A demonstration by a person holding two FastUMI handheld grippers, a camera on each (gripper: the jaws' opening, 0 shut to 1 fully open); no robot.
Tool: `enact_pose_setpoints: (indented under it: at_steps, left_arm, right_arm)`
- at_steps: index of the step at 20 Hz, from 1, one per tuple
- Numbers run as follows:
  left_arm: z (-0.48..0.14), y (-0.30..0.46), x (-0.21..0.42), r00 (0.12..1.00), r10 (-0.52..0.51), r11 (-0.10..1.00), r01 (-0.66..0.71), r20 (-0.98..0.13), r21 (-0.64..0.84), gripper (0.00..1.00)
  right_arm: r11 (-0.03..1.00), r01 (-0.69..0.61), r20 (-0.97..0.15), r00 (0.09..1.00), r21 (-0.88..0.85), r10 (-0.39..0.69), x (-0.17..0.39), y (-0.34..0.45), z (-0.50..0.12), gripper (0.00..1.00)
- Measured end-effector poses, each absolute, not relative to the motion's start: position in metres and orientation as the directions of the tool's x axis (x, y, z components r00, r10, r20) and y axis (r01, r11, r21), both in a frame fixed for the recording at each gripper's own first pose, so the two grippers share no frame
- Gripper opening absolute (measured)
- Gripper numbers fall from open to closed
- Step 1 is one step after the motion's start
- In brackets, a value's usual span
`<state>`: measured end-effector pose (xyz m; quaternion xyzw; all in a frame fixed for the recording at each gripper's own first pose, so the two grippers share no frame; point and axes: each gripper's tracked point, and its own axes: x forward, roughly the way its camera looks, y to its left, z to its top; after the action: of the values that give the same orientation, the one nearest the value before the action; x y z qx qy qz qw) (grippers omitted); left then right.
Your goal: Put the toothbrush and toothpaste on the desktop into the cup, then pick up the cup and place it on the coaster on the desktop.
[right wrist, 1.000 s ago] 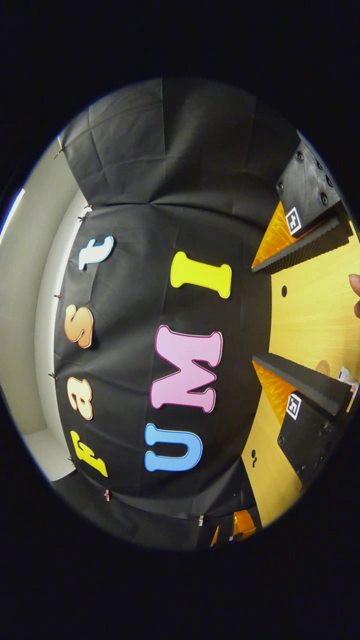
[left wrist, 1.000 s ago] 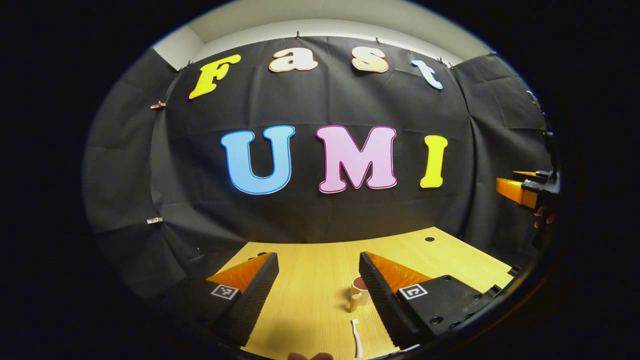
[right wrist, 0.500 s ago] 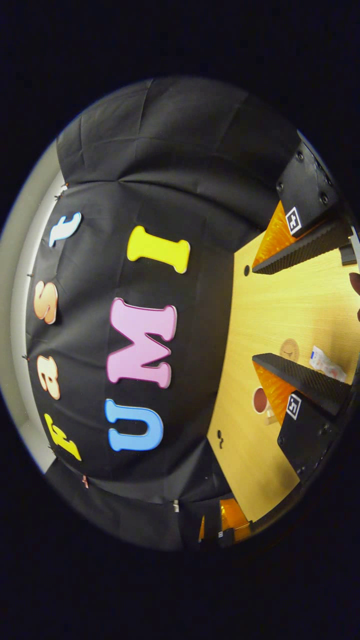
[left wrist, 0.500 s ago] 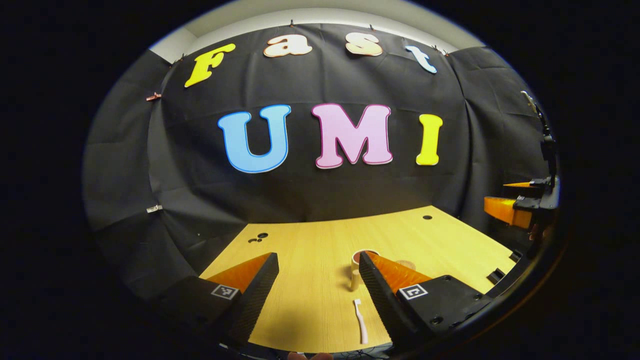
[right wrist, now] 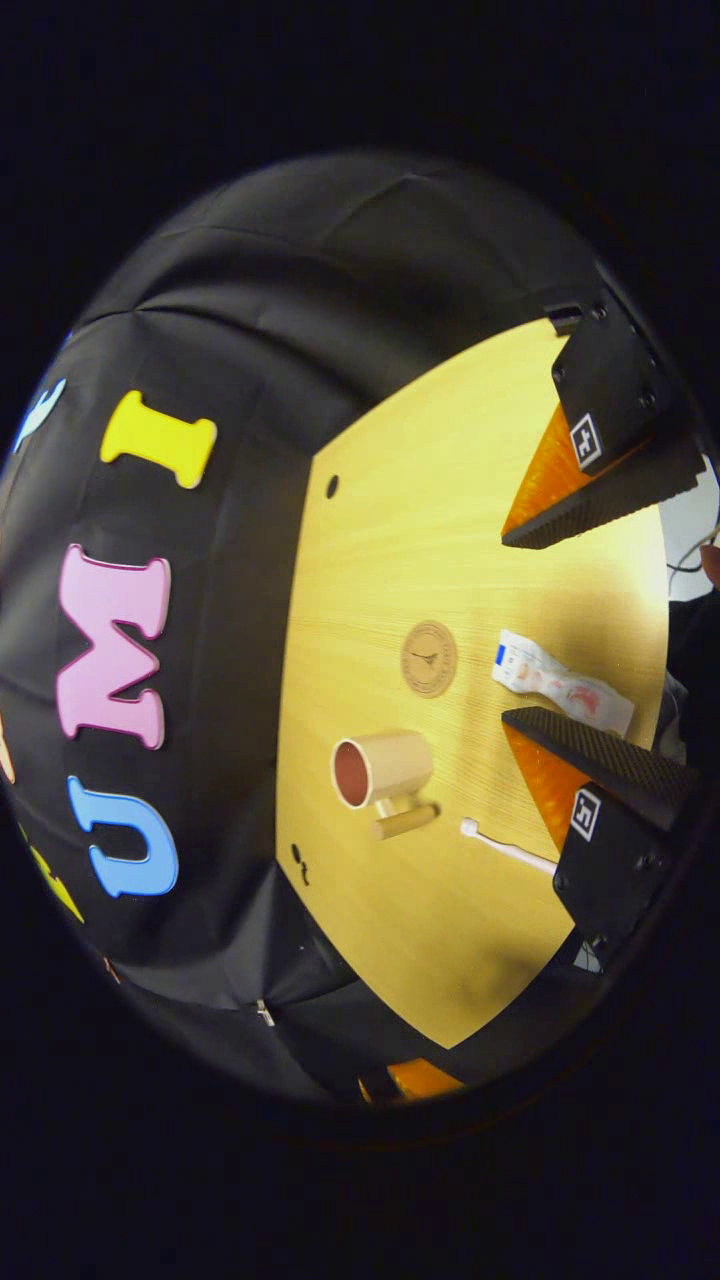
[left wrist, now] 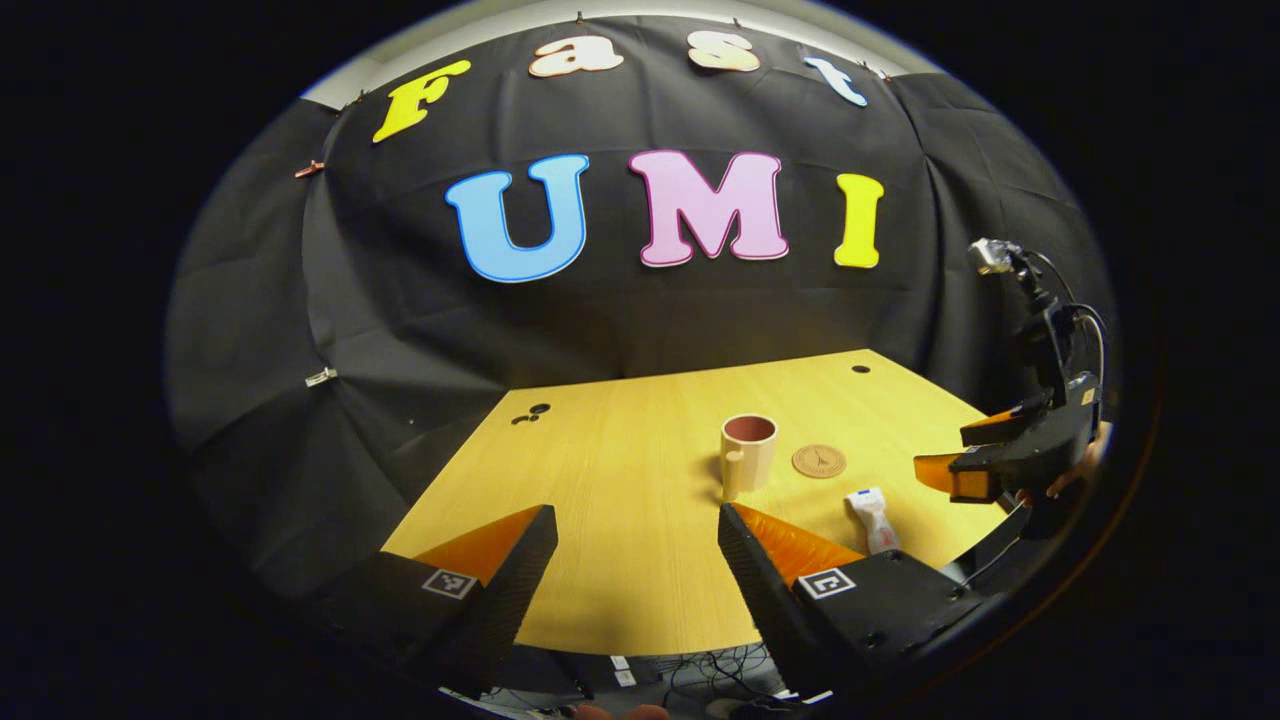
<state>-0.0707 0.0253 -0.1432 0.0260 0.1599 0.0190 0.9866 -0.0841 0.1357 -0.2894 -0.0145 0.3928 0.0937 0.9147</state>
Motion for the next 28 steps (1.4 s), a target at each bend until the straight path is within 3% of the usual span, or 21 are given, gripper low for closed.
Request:
enact_pose_setpoints:
  at_steps: [8, 14, 18, 19, 20, 21, 22, 24, 26, 27, 28]
  left_arm:
    - [-0.166, 0.047, -0.069, 0.935, 0.065, 0.998, -0.059, -0.349, 0.025, 1.00]
    - [-0.175, 0.060, -0.056, 0.929, 0.069, 0.997, -0.074, -0.364, 0.000, 1.00]
    - [-0.180, 0.066, -0.047, 0.924, 0.069, 0.997, -0.077, -0.375, -0.006, 1.00]
    - [-0.182, 0.066, -0.045, 0.923, 0.066, 0.997, -0.074, -0.378, -0.007, 1.00]
    - [-0.183, 0.066, -0.043, 0.922, 0.063, 0.997, -0.072, -0.383, -0.008, 1.00]
    - [-0.185, 0.064, -0.041, 0.919, 0.059, 0.998, -0.068, -0.389, -0.010, 1.00]
    - [-0.187, 0.060, -0.039, 0.916, 0.054, 0.998, -0.064, -0.397, -0.012, 1.00]
    - [-0.193, 0.050, -0.035, 0.909, 0.039, 0.998, -0.054, -0.414, -0.024, 1.00]
    - [-0.199, 0.032, -0.032, 0.898, 0.009, 0.999, -0.032, -0.440, -0.045, 1.00]
    - [-0.204, 0.019, -0.030, 0.890, -0.011, 0.998, -0.015, -0.456, -0.055, 1.00]
    - [-0.209, 0.007, -0.028, 0.880, -0.031, 0.998, 0.002, -0.474, -0.061, 0.97]
  right_arm:
    - [0.991, -0.120, -0.897, 0.427, 0.068, 0.113, -0.090, 0.161, -0.375, 0.97]
    - [0.992, -0.121, -0.936, 0.342, 0.046, 0.085, -0.085, 0.172, -0.396, 0.92]
    - [0.995, -0.093, -0.951, 0.300, 0.045, 0.071, -0.086, 0.173, -0.403, 0.69]
    - [0.994, -0.089, -0.955, 0.284, 0.063, 0.086, -0.087, 0.174, -0.401, 0.56]
    - [0.993, -0.073, -0.957, 0.268, 0.096, 0.112, -0.089, 0.179, -0.401, 0.62]
    - [0.993, -0.050, -0.961, 0.251, 0.111, 0.120, -0.091, 0.180, -0.402, 0.41]
    - [0.992, -0.047, -0.962, 0.242, 0.120, 0.128, -0.090, 0.179, -0.404, 0.46]
    - [0.993, -0.046, -0.965, 0.233, 0.110, 0.118, -0.091, 0.172, -0.404, 0.40]
    - [0.990, -0.035, -0.964, 0.227, 0.137, 0.141, -0.093, 0.172, -0.402, 0.16]
    - [0.985, -0.034, -0.960, 0.219, 0.170, 0.174, -0.097, 0.174, -0.400, 0.26]
    - [0.978, -0.025, -0.955, 0.213, 0.205, 0.206, -0.100, 0.175, -0.398, 0.14]
